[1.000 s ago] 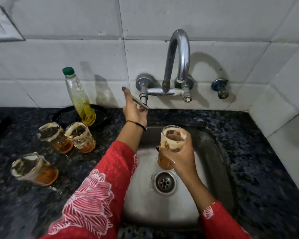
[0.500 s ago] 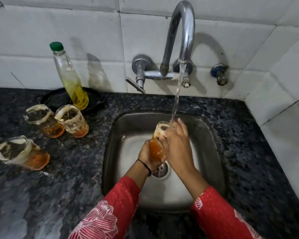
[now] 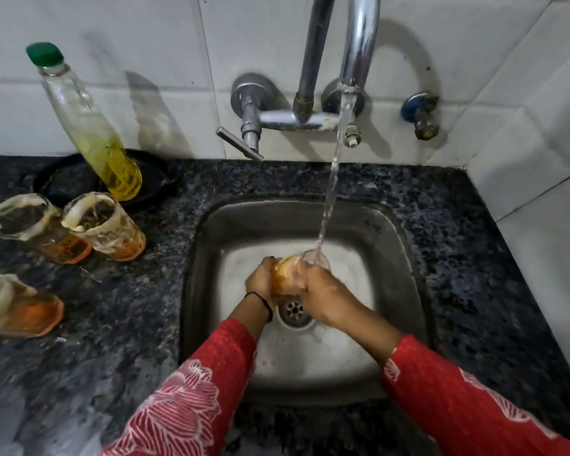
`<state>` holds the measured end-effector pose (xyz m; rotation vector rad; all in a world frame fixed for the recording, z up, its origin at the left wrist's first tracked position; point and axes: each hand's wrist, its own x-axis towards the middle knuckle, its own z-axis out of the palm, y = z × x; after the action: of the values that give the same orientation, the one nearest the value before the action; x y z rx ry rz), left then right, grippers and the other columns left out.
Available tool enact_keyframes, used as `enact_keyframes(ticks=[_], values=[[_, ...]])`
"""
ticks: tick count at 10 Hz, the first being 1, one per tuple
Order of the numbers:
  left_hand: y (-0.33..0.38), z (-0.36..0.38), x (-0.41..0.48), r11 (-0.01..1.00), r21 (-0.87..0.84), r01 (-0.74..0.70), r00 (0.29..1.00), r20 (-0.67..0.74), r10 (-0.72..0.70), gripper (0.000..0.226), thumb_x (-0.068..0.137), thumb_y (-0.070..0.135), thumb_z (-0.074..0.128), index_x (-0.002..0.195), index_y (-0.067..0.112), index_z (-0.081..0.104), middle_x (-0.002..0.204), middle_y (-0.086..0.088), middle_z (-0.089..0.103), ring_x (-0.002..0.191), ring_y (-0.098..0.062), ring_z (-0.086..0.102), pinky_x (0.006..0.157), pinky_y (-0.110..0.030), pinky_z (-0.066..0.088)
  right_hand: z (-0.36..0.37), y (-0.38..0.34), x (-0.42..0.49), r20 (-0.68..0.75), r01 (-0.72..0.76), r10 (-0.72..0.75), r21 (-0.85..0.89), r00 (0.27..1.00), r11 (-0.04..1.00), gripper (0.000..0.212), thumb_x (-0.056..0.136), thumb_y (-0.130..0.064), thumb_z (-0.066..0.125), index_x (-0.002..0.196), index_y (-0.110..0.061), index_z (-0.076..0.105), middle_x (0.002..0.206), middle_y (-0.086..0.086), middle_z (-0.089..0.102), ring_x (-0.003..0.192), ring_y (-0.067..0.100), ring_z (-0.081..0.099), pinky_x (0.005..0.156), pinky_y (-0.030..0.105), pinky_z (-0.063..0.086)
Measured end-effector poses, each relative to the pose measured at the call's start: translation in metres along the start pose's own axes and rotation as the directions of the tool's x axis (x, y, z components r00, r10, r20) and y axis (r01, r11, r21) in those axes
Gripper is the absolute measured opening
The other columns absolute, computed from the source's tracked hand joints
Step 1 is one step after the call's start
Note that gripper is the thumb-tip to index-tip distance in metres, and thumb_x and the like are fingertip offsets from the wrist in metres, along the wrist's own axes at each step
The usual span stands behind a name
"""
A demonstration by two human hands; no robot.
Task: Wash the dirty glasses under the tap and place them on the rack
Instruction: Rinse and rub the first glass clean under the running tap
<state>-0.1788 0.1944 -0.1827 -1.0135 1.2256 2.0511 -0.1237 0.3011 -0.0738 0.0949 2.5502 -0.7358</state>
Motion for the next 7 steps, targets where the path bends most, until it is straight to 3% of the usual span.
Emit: enact_keyframes(ticks=[1, 2, 3, 4, 5, 6, 7], values=[[0.009, -0.003, 0.025, 0.963, 0.234, 0.133, 0.989, 0.031, -0.144, 0.069, 0.048, 0.026, 0.067, 0.113, 0.003, 0.062, 0.114, -0.018, 0.066, 0.099, -0.035, 0.066, 0.083, -0.051, 0.054, 0.003, 0.015, -0.006, 0.051, 0.162, -0.163, 0.038, 0.985, 0.986, 0.026, 0.095, -0.036, 0.042, 0.114, -0.026, 0.057, 0.121, 0.003, 0.062, 0.110, 0.019, 0.060, 0.094, 0.036, 0.049], [0.026, 0.004, 0.012, 0.939, 0.319, 0.129, 0.979, 0.111, -0.172, 0.043, 0.078, 0.035, 0.058, 0.108, 0.005, 0.061, 0.102, -0.019, 0.067, 0.092, -0.032, 0.064, 0.080, -0.042, 0.055, 0.003, 0.020, 0.005, 0.085, 0.210, -0.196, -0.220, 0.977, 0.953, 0.034, 0.098, -0.019, 0.038, 0.128, -0.013, 0.053, 0.136, 0.013, 0.051, 0.125, 0.031, 0.046, 0.105, 0.043, 0.037], [0.022, 0.007, 0.012, 0.981, 0.190, 0.036, 0.970, 0.231, -0.080, 0.050, 0.096, 0.039, 0.037, 0.081, 0.006, 0.070, 0.070, -0.010, 0.071, 0.066, -0.022, 0.068, 0.062, -0.027, 0.056, 0.012, 0.008, 0.020, -0.069, 0.209, -0.220, -0.140, 0.973, 0.968, 0.034, 0.092, -0.005, 0.047, 0.125, 0.000, 0.055, 0.129, 0.020, 0.053, 0.118, 0.036, 0.048, 0.099, 0.040, 0.037], [-0.003, 0.011, 0.012, 0.997, -0.017, 0.078, 0.971, 0.228, -0.072, 0.068, 0.099, 0.044, 0.025, 0.060, 0.012, 0.070, 0.058, -0.003, 0.068, 0.055, -0.013, 0.067, 0.061, -0.022, 0.052, 0.022, -0.017, 0.029, -0.158, 0.051, 0.044, 0.549, 0.986, 0.834, 0.015, 0.094, -0.009, 0.047, 0.107, -0.009, 0.055, 0.109, 0.017, 0.055, 0.089, 0.021, 0.049, 0.077, 0.029, 0.044], [-0.008, 0.006, 0.015, 0.990, 0.088, 0.115, 0.976, 0.177, -0.129, 0.060, 0.096, 0.053, 0.030, 0.089, 0.007, 0.069, 0.077, -0.010, 0.072, 0.073, -0.020, 0.070, 0.077, -0.029, 0.050, 0.046, -0.003, 0.027, -0.115, 0.151, -0.125, 0.245, 0.985, 0.958, 0.013, 0.094, -0.014, 0.046, 0.103, -0.024, 0.044, 0.105, 0.005, 0.052, 0.091, 0.018, 0.046, 0.083, 0.032, 0.044], [-0.003, 0.004, 0.017, 0.947, 0.221, 0.234, 0.956, 0.126, -0.265, 0.066, 0.094, 0.058, 0.035, 0.125, 0.003, 0.054, 0.114, -0.018, 0.064, 0.107, -0.032, 0.059, 0.096, -0.038, 0.045, 0.049, 0.031, 0.021, 0.039, 0.286, -0.284, -0.179, 0.958, 0.941, 0.039, 0.095, -0.031, 0.030, 0.120, -0.018, 0.057, 0.117, 0.011, 0.062, 0.109, 0.024, 0.056, 0.093, 0.028, 0.042], [0.003, 0.011, 0.014, 0.936, 0.281, 0.213, 0.950, 0.165, -0.266, 0.068, 0.096, 0.057, 0.030, 0.117, -0.001, 0.058, 0.090, -0.020, 0.071, 0.091, -0.030, 0.061, 0.086, -0.037, 0.045, 0.042, 0.048, 0.027, 0.060, 0.319, -0.323, -0.406, 0.945, 0.856, 0.038, 0.095, -0.018, 0.039, 0.131, -0.012, 0.051, 0.129, 0.013, 0.058, 0.122, 0.027, 0.050, 0.103, 0.030, 0.035]])
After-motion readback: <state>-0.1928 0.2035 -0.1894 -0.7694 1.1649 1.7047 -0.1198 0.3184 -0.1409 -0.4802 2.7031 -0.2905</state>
